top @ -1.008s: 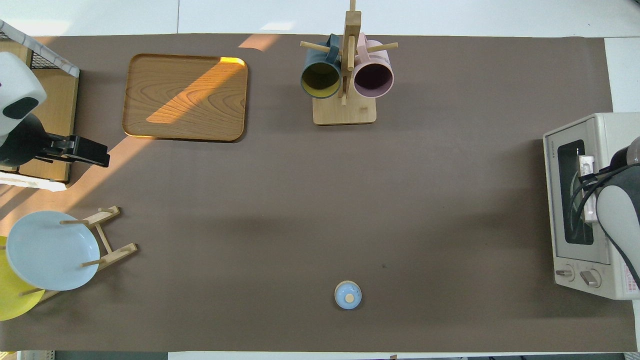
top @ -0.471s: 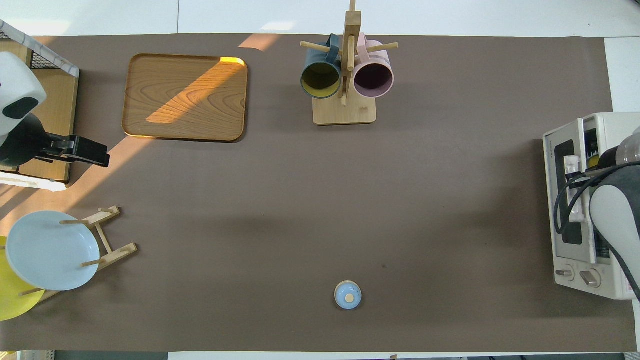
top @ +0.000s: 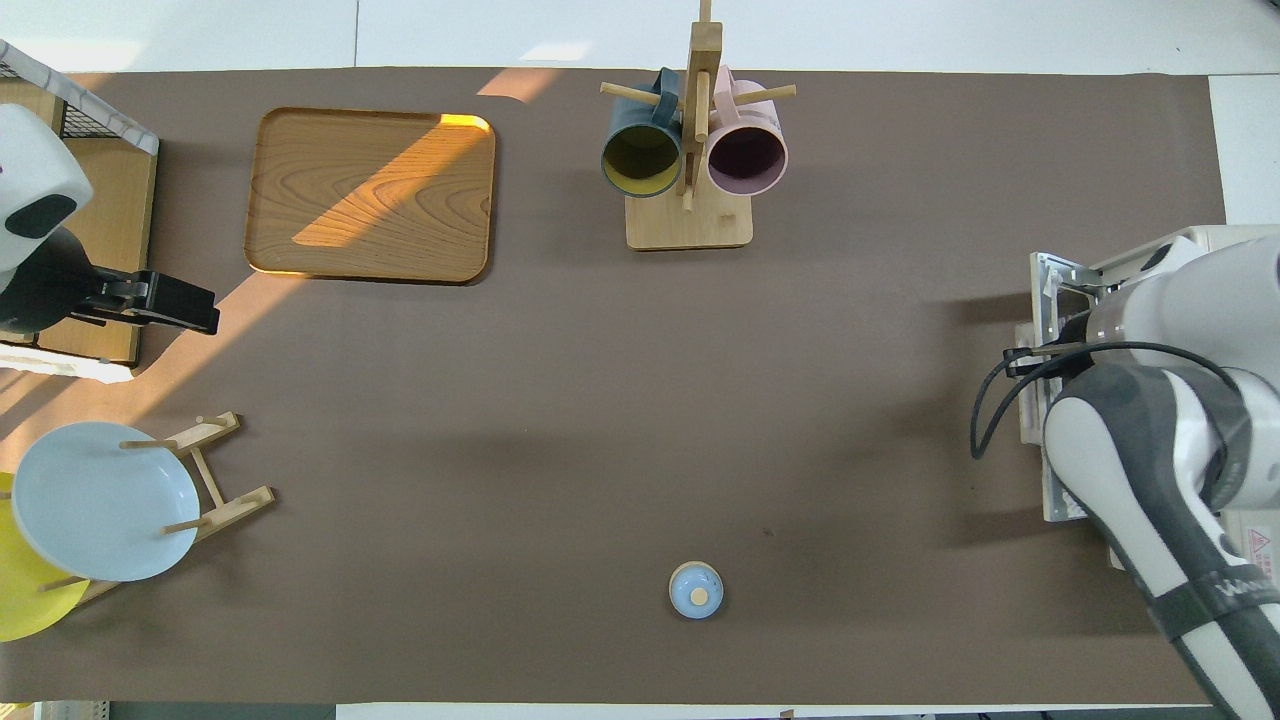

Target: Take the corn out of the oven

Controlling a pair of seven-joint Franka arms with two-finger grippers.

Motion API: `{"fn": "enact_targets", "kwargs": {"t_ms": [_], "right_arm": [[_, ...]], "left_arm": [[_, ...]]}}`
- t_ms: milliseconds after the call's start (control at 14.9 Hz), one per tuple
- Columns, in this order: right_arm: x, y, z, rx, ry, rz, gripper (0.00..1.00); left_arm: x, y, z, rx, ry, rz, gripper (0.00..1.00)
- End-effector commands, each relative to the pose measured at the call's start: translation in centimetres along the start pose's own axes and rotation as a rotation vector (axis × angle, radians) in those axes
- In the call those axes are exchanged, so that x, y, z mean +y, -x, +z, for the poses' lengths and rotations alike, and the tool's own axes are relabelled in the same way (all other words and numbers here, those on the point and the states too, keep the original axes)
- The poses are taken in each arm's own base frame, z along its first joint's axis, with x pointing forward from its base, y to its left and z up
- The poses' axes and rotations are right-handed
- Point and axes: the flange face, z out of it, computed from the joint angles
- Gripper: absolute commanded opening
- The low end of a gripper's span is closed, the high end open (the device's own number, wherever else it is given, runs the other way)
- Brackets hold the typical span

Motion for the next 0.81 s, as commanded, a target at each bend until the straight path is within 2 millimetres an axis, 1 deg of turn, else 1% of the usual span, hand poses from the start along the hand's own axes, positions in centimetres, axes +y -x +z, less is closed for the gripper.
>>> {"fn": "enact_targets", "kwargs": {"t_ms": [0, 67, 336, 538, 605, 672, 739], "right_arm": [[3.1, 1.3, 5.2, -0.021, 0.028, 0.042, 0.0], [3.0, 1.2, 6.3, -0.024, 0.027, 0.05, 0.0], [2.8, 1.0, 8.8, -0.039, 0.007, 0.084, 0.0], [2.4, 0.7, 8.6, -0.044, -0.014, 0.102, 0.0], [1.6, 0.3, 8.3, -0.042, -0.019, 0.091, 0.0], [0.1, -0.4, 7.7, -0.044, -0.03, 0.082, 0.0], [-1.0, -1.1, 6.7, -0.054, -0.033, 0.101, 0.0]], "left_arm": [[-0.3, 0.9, -0.4, -0.003, -0.019, 0.009, 1.0], [-0.3, 0.9, -0.4, -0.003, -0.019, 0.009, 1.0], [-0.3, 0.9, -0.4, -0.003, -0.019, 0.009, 1.0], [-0.3, 0.9, -0.4, -0.003, -0.019, 0.01, 1.0], [-0.3, 0.9, -0.4, -0.003, -0.019, 0.01, 1.0], [-0.4, 0.9, -0.4, -0.003, -0.019, 0.009, 1.0], [-0.3, 0.8, -0.4, -0.001, -0.019, 0.009, 1.0]]}}
